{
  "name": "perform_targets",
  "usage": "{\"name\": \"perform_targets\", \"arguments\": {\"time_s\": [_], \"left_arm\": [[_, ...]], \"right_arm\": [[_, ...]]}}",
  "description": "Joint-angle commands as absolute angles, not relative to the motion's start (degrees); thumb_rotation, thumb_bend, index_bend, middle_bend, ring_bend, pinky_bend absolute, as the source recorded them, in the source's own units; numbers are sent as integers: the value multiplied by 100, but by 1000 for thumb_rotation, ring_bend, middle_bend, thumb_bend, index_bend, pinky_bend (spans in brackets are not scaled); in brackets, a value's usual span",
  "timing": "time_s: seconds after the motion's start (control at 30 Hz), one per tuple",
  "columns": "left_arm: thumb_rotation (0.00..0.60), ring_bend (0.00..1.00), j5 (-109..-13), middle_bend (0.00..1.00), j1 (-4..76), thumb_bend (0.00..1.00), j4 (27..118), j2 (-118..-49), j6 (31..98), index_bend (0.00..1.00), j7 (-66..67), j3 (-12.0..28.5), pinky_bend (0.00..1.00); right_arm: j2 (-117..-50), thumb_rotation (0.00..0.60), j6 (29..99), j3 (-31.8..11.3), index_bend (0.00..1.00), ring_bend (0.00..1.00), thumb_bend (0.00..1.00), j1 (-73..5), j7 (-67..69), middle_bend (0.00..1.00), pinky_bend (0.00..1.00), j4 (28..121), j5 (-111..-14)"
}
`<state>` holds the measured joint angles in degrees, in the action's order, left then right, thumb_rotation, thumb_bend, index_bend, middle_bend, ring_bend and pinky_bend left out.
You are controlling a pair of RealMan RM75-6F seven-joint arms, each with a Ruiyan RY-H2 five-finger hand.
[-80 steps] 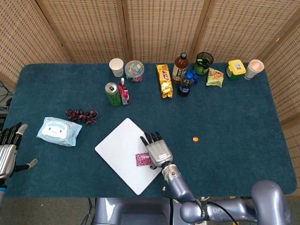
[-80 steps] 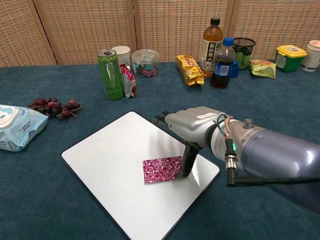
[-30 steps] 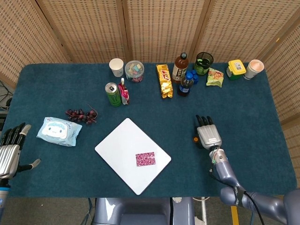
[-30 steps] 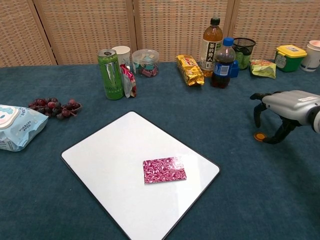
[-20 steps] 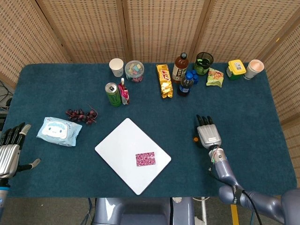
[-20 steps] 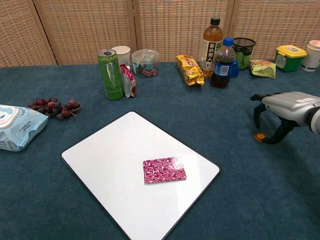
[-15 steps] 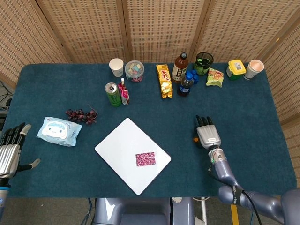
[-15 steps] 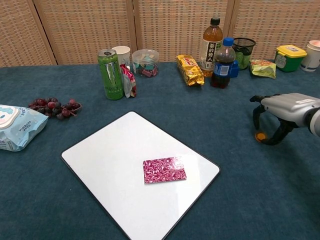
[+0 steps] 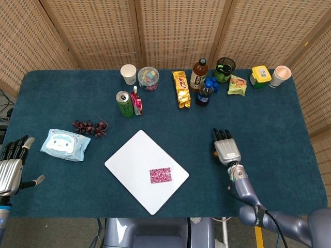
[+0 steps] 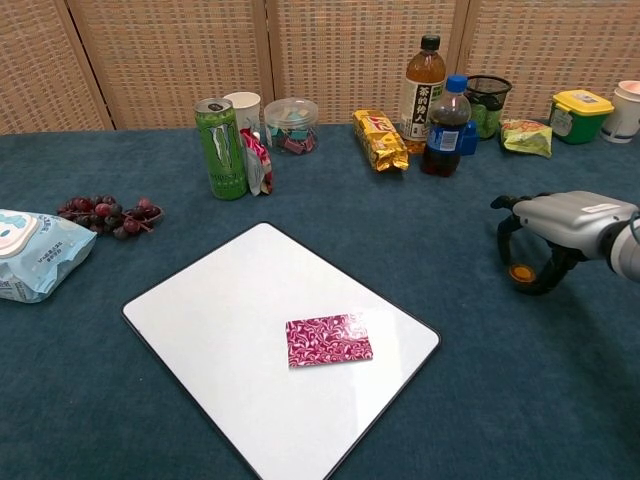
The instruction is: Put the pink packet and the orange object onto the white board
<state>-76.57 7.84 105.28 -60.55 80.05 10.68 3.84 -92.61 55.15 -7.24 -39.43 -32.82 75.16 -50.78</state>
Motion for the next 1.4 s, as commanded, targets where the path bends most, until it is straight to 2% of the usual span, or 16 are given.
{"name": "perform_targets", "arguments": {"time_s": [0.03, 0.37, 0.63, 0.8, 1.03, 1.2, 1.4], "left_arm": [[600, 0, -7658, 0, 783, 0, 10527, -6051, 8005, 0, 1062, 381, 0], [600, 0, -7646, 0, 786, 0, 10522, -6037, 7996, 0, 1037, 383, 0], [600, 0, -7660, 0, 785, 0, 10529, -6040, 8002, 0, 1050, 373, 0], [600, 0, -7659, 0, 785, 0, 10532, -6039, 8005, 0, 1052, 373, 0], [600, 0, -7634, 0, 812, 0, 10528, -6030, 7953, 0, 1039, 377, 0], [600, 0, -7623, 0, 826, 0, 10528, -6011, 7924, 0, 1003, 385, 0], [600, 0, -7622, 0, 830, 0, 10517, -5966, 7898, 0, 901, 388, 0]], "right_arm": [[-9278, 600, 5511, -732, 419, 0, 355, -3947, -3295, 0, 0, 7494, -5061], [-9292, 600, 5484, -729, 537, 0, 364, -3947, -3415, 0, 0, 7406, -4948], [-9216, 600, 5539, -745, 548, 0, 390, -3943, -3408, 0, 0, 7548, -5031], [-9077, 600, 5636, -806, 548, 0, 388, -3990, -3451, 0, 0, 7896, -5159], [-8859, 600, 5829, -836, 548, 0, 390, -4220, -3997, 0, 0, 8932, -5373], [-9046, 600, 5927, -818, 548, 0, 390, -4462, -4605, 0, 0, 9435, -5238], [-9627, 600, 5961, -805, 548, 0, 392, -4935, -5482, 0, 0, 9689, -4957]]}}
